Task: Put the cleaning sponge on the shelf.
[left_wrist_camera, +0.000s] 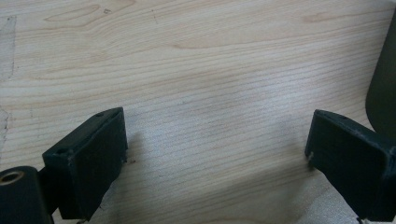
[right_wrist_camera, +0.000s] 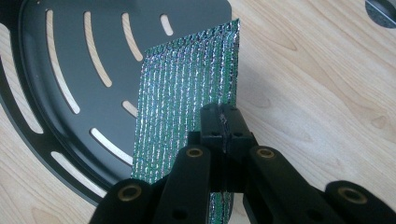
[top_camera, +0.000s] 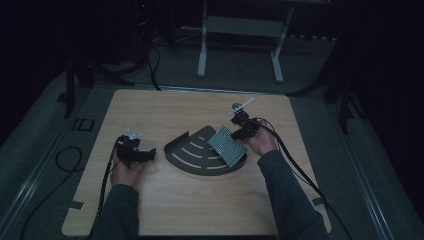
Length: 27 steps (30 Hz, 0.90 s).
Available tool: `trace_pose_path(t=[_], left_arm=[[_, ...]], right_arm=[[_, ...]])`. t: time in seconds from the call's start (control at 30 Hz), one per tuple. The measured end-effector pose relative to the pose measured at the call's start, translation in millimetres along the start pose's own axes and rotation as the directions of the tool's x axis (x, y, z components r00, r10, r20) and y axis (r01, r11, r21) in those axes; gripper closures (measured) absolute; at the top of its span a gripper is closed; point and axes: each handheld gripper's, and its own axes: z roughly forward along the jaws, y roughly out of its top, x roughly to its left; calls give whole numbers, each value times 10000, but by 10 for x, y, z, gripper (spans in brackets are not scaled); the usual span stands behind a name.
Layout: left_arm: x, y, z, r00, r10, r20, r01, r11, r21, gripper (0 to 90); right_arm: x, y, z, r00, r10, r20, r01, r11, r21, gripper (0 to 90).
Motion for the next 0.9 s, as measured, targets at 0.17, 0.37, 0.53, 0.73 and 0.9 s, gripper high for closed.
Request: trace_pose_path(t=[0.17, 0.37, 0.53, 0.73, 0.9], left_arm=[[-1, 0, 1, 10000, -18, -1, 18, 10000, -15, 61], [-1, 0, 1, 10000, -18, 0, 18, 10000, -14, 61], [-2, 0, 1, 10000, -22, 0, 22, 10000, -20, 61], [-1, 0, 0, 10000, -11, 0, 11, 10000, -9, 61], [0, 0, 0, 10000, -3, 1, 3, 10000, -1, 61]], right_arm=[[17, -14, 34, 10000, 22, -43, -22, 10000, 7, 896], [47, -27, 94, 10000, -25, -93, 26, 9999, 102, 896], [63, -28, 134, 9999, -45, -157, 48, 9998, 183, 896], [75, -30, 158, 9998, -104, -143, 107, 9997, 234, 896], [76, -36, 186, 9997, -203, 109, 199, 9992, 360, 896]])
